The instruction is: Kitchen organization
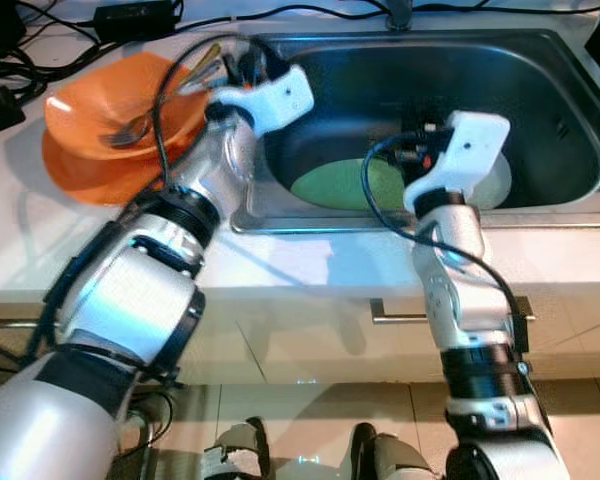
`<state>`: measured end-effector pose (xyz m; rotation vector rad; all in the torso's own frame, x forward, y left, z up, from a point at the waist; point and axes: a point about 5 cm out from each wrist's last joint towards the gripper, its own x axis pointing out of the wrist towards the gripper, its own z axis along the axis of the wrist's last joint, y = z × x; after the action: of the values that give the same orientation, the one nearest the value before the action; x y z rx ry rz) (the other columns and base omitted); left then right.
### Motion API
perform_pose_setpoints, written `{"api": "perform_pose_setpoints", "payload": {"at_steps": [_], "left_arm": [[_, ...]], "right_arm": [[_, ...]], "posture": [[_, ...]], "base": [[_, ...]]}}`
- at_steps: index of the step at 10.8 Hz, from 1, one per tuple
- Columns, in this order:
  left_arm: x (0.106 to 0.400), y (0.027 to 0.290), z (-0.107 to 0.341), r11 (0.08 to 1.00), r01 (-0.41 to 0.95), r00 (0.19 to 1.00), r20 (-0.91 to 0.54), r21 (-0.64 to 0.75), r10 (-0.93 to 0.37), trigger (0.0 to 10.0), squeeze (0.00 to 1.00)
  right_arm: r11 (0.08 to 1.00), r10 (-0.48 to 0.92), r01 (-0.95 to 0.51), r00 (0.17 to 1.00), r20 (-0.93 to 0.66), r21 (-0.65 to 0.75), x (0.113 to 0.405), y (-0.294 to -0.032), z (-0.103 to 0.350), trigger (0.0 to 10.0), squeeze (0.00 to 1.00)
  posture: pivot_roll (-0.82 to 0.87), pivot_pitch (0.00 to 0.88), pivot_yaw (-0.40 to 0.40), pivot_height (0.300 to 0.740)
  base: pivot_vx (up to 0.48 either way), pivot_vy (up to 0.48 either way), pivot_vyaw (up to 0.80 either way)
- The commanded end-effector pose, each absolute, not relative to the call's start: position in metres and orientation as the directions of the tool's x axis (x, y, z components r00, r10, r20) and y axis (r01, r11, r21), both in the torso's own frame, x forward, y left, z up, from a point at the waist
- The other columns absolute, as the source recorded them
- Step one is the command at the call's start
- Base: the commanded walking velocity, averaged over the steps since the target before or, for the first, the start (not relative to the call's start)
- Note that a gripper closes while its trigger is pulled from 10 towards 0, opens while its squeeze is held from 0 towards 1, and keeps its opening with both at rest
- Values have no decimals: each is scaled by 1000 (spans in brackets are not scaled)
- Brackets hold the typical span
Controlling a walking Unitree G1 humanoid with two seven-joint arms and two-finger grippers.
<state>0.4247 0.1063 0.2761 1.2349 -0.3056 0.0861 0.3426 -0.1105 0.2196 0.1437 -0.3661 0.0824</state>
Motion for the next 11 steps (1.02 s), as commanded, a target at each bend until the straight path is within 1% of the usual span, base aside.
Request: {"api": "perform_pose_setpoints", "payload": {"at_steps": [1, 2, 3, 4, 5, 6, 7, 8, 9, 10, 11], "left_arm": [[423, 101, 295, 318, -300, 927, 353, 899, -124, 0, 0], [420, 99, 315, 329, -380, 883, 445, 865, -151, 0, 0], [416, 97, 325, 352, -418, 851, 496, 838, -170, 0, 0], [409, 92, 333, 400, -442, 810, 548, 803, -206, 0, 0], [405, 88, 336, 513, -401, 788, 572, 759, -229, 0, 0], [393, 79, 336, 755, -221, 745, 607, 617, -278, 10000, 0], [384, 74, 336, 822, -117, 708, 627, 557, -324, 10000, 0], [373, 68, 340, 881, 38, 655, 654, 472, -379, 10000, 0], [366, 62, 342, 902, 186, 611, 673, 390, -417, 10000, 0], [362, 61, 342, 898, 292, 590, 677, 330, -441, 10000, 0], [359, 59, 342, 882, 362, 567, 680, 301, -465, 10000, 0]], "right_arm": [[984, 48, -108, 928, 370, 143, 345, -110, 220, 10000, 0], [982, 51, -115, 925, 377, 149, 348, -107, 222, 10000, 0], [982, 51, -118, 921, 386, 151, 352, -107, 224, 10000, 0], [982, 51, -119, 918, 392, 150, 355, -107, 226, 10000, 0], [982, 53, -120, 918, 393, 148, 357, -107, 226, 10000, 0], [983, 61, -125, 916, 395, 137, 359, -106, 225, 10000, 0], [983, 67, -128, 914, 399, 129, 361, -106, 224, 10000, 0], [984, 80, -137, 911, 404, 116, 361, -106, 224, 10000, 0], [983, 102, -155, 908, 406, 100, 361, -105, 223, 10000, 0], [982, 136, -177, 902, 409, 65, 360, -104, 222, 10000, 0], [982, 150, -185, 898, 413, 46, 359, -104, 221, 10000, 0]], "posture": [[60, 119, 40, 740], [68, 97, 42, 740], [72, 80, 43, 740], [78, 66, 41, 740], [80, 56, 37, 740], [79, 43, 36, 740], [72, 33, 35, 740], [70, 31, 36, 740], [65, 23, 39, 740], [55, 18, 44, 740], [52, 14, 45, 740]], "base": [[0, 0, 0], [0, 0, 0], [0, 0, 0], [0, 0, 0], [0, 0, 0], [0, 0, 0], [0, 0, 0], [0, 0, 0], [0, 0, 0], [0, 0, 0], [0, 0, 0]]}}
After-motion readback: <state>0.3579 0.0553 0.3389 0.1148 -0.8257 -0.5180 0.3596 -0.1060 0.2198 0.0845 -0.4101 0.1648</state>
